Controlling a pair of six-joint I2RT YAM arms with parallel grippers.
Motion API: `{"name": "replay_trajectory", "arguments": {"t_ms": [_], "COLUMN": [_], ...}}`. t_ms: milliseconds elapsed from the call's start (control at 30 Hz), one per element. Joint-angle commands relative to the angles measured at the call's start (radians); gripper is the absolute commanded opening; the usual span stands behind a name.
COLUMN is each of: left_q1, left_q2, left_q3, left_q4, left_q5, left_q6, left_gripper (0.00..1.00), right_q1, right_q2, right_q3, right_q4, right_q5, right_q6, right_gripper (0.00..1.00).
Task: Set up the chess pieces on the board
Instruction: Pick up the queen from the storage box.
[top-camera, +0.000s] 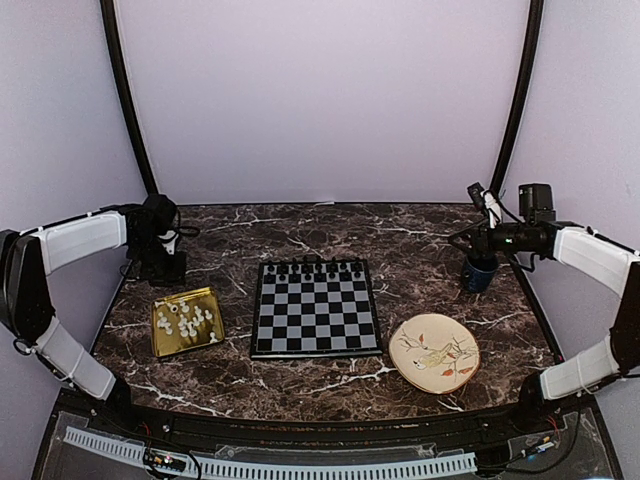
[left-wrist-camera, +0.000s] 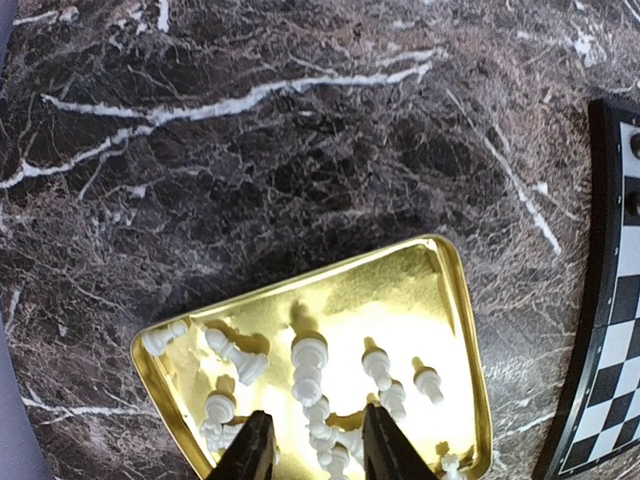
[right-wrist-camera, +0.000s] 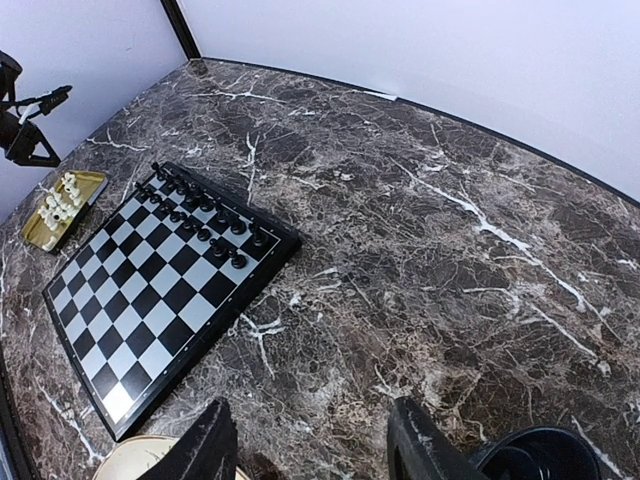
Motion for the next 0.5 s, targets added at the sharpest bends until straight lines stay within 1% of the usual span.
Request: {"name": "replay_trajectory", "arguments": {"t_ms": [0,200,300,467], "left_q1": [0.002,0.001,0.001,0.001], "left_q2": [0.000,0.019,0.040,0.064], "left_q3": [-0.052,-0.075,-0.077,-0.071], "left_q4": [-0.083,-0.039,-0.019,0.000], "left_q5": [0.042,0.069,0.068,0.050], "left_q6": [-0.023,-0.023,-0.019,-0.018], "left_gripper": [0.32,0.32,0.35,0.33], "right_q1": [-0.004,-0.004,-0.005,-0.004], "right_q2": [0.011,0.024,0.021,0.015], "right_q3": [0.004,0.004,0.001,0.000], "right_q4": [0.016,0.016,0.017,0.013], "right_q5": [-0.030,-0.037,-0.040,-0.031], "right_q6": [-0.014,-0.018,-0.019,-0.026], "right_gripper": [0.52,0.52,0.52,0.53]}}
